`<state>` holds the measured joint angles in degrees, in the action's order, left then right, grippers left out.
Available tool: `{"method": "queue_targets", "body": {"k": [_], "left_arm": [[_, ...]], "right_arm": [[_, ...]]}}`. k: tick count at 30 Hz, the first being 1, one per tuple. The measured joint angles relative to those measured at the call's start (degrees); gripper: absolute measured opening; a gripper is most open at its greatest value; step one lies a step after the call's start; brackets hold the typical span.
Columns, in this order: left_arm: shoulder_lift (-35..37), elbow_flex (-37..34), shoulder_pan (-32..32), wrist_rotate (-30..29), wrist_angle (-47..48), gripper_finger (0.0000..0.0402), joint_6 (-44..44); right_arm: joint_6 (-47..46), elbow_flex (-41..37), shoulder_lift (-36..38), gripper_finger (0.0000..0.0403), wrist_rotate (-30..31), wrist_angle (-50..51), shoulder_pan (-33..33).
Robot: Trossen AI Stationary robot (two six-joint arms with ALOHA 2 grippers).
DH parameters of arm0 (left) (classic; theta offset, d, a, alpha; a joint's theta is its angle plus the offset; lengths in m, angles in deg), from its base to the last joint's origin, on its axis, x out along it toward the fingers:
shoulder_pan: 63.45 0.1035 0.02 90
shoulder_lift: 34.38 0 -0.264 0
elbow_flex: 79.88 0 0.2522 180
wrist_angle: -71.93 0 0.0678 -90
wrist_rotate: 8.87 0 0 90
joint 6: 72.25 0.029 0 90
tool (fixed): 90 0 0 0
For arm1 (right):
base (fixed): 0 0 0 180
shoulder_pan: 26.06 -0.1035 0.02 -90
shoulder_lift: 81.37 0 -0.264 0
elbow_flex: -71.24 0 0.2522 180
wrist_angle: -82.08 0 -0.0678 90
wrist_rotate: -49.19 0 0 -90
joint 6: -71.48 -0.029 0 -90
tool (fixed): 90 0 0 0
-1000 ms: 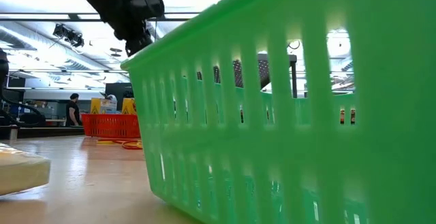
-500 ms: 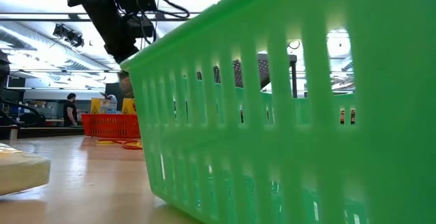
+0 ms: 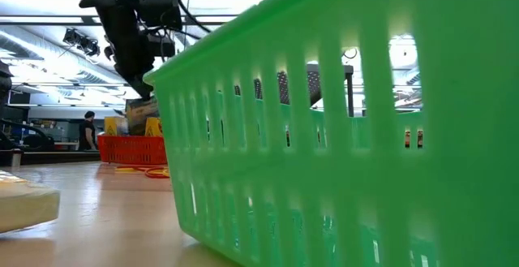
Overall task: Pick & Place Office Desk Supplies
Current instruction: Put the yellow crayon box into the red basket
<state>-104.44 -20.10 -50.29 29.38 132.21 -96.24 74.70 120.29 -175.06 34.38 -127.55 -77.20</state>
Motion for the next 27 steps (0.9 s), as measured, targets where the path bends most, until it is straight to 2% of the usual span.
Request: {"method": "queue_targets", "body": {"k": [16, 27], "left_arm": [[0.0, 0.0, 6.2, 13.1, -2.4, 0.0000, 0.0], [0.1, 0.0, 10.7, 14.3, -4.9, 0.0012, 2.4]], "right_arm": [[0.0, 0.0, 0.0, 0.0172, -0.2, 0.9, 0.0], [0.0, 0.0, 0.0, 0.0172, -0.2, 0.8, 0.0]]}}
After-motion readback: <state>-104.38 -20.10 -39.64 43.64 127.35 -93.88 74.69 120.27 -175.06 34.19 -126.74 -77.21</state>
